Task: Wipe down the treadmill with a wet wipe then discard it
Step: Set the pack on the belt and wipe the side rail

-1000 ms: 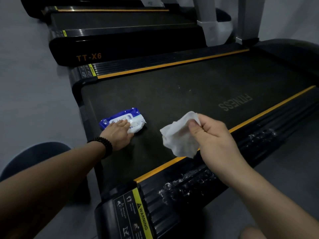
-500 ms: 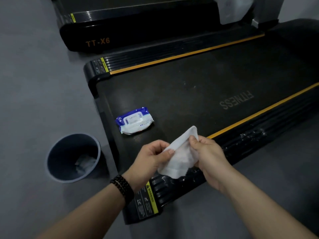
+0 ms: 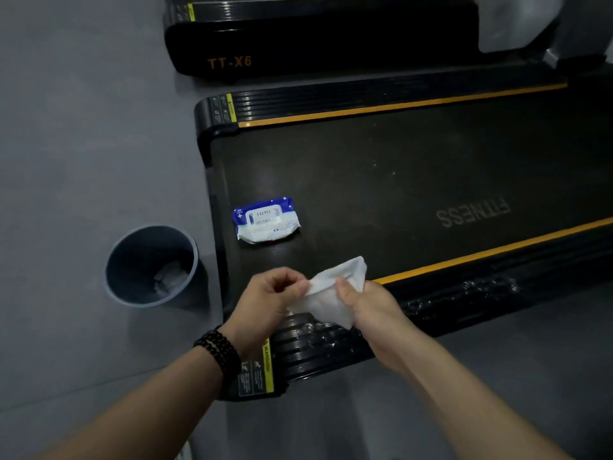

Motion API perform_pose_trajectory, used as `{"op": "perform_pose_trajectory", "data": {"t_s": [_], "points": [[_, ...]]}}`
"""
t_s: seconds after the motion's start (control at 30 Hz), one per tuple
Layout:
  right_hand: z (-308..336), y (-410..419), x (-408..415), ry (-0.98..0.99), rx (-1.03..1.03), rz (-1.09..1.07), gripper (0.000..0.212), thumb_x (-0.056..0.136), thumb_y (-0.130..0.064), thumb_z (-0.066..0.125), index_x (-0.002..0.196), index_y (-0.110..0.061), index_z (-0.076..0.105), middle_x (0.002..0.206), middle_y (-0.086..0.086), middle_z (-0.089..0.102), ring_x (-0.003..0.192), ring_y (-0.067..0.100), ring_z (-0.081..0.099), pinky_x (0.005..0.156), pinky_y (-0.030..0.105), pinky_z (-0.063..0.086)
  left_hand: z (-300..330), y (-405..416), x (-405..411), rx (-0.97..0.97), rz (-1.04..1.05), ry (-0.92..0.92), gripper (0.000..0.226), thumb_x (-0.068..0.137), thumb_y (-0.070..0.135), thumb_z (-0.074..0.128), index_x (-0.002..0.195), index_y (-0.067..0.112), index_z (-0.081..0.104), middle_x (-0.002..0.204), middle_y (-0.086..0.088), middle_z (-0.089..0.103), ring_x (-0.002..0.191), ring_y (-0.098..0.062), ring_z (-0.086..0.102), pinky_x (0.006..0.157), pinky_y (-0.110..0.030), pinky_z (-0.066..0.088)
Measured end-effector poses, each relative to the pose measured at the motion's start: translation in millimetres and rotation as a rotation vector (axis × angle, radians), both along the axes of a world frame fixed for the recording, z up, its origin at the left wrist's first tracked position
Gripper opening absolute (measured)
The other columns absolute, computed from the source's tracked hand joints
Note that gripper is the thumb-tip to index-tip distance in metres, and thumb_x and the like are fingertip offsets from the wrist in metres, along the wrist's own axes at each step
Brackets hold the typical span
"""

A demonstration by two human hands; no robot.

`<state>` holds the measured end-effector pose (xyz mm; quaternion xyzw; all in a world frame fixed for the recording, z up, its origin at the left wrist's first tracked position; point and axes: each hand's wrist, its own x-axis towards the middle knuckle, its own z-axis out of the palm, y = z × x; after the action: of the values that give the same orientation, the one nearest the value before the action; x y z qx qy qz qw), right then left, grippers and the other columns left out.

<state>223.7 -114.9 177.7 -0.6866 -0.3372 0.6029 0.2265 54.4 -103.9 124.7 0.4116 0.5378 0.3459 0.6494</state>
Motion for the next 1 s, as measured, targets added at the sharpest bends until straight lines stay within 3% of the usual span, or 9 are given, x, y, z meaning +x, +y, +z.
{"op": "perform_pose_trajectory", "data": {"t_s": [0.2, 0.33, 0.47, 0.53, 0.6, 0.7, 0.8, 0.9, 1.0], "points": [[-9, -3, 38, 0.106, 0.015, 0.037, 0.028, 0.103, -0.04, 0.048, 0.097, -0.02, 0.067, 0.098, 0.002, 0.076, 0.097, 0.017, 0.071, 0.097, 0.042, 0.053, 1, -7, 25, 0.054, -0.025, 0.071, 0.016, 0.087, 0.02, 0.068, 0.102, 0.015, 0.072, 0.091, -0.007, 0.071, 0.082, -0.014, 0.064, 0.075, -0.03, 0.053], [-13, -3, 48, 0.065, 0.069, 0.07, 0.035, 0.103, -0.045, 0.044, 0.103, -0.018, 0.068, 0.098, 0.002, 0.074, 0.097, 0.014, 0.069, 0.094, 0.036, 0.053, -11, -12, 38, 0.219, 0.04, 0.216, 0.007, 0.084, 0.015, 0.073, 0.089, 0.012, 0.076, 0.093, -0.006, 0.072, 0.088, -0.019, 0.069, 0.081, -0.032, 0.054], [-33, -16, 39, -0.243, 0.588, 0.47, 0.032, 0.106, -0.035, 0.037, 0.122, -0.037, 0.064, 0.111, -0.016, 0.07, 0.11, -0.01, 0.058, 0.097, 0.016, 0.043, -22, -4, 26, 0.365, 0.084, 0.288, 0.013, 0.087, 0.007, 0.067, 0.093, 0.012, 0.077, 0.099, 0.002, 0.073, 0.094, -0.011, 0.068, 0.081, -0.02, 0.052], [-65, -24, 30, -0.527, 0.917, 0.704, 0.05, 0.095, -0.013, 0.033, 0.141, -0.02, 0.053, 0.144, -0.002, 0.056, 0.138, 0.008, 0.043, 0.117, 0.034, 0.029, -36, -9, 10, 0.547, 0.091, 0.447, 0.012, 0.088, 0.007, 0.067, 0.092, 0.013, 0.077, 0.099, 0.005, 0.072, 0.094, -0.01, 0.067, 0.081, -0.019, 0.052], [-109, -39, 19, -0.671, 1.03, 0.799, 0.06, 0.087, -0.012, 0.036, 0.147, -0.007, 0.043, 0.155, 0.008, 0.041, 0.147, 0.022, 0.029, 0.119, 0.044, 0.02, -65, -22, -7, 0.642, 0.095, 0.628, 0.011, 0.089, 0.012, 0.065, 0.094, 0.015, 0.075, 0.099, 0.008, 0.07, 0.092, -0.009, 0.065, 0.081, -0.026, 0.053], [-190, -68, 3, -0.763, 0.809, 1.148, 0.076, 0.084, -0.017, 0.052, 0.155, -0.007, 0.024, 0.163, 0.009, 0.021, 0.151, 0.023, -0.008, 0.118, 0.05, 0.016, -122, -61, -24, 0.487, -0.106, 0.819, 0.034, 0.092, 0.016, 0.06, 0.125, 0.023, 0.062, 0.13, 0.009, 0.06, 0.119, -0.007, 0.053, 0.104, -0.029, 0.042], [-237, -87, 4, -0.813, 0.526, 1.387, 0.097, 0.092, -0.041, 0.057, 0.154, -0.014, -0.013, 0.163, 0.003, -0.019, 0.142, 0.022, -0.036, 0.121, 0.05, -0.01, -174, -103, -23, 0.355, -0.508, 0.994, 0.057, 0.099, 0.03, 0.041, 0.153, 0.025, 0.023, 0.162, 0.005, 0.009, 0.15, -0.018, 0.002, 0.121, -0.034, 0.011], [-238, -91, -3, -0.818, 0.475, 1.338, 0.103, 0.088, -0.057, 0.05, 0.153, -0.016, -0.018, 0.156, -0.002, -0.031, 0.143, 0.02, -0.035, 0.114, 0.046, -0.025, -192, -120, -15, 0.333, -0.557, 1.134, 0.063, 0.097, 0.047, 0.022, 0.152, 0.025, -0.002, 0.156, 0.007, -0.023, 0.144, -0.019, -0.025, 0.121, -0.043, 0.001], [-242, -104, -14, -0.813, 0.537, 1.125, 0.086, 0.086, -0.051, 0.044, 0.157, -0.012, 0.016, 0.165, 0.005, 0.005, 0.152, 0.023, -0.006, 0.116, 0.046, -0.007, -195, -125, -9, 0.346, -0.513, 1.174, 0.064, 0.095, 0.05, 0.012, 0.15, 0.024, -0.01, 0.156, 0.007, -0.026, 0.143, -0.017, -0.028, 0.119, -0.038, -0.009]]}}
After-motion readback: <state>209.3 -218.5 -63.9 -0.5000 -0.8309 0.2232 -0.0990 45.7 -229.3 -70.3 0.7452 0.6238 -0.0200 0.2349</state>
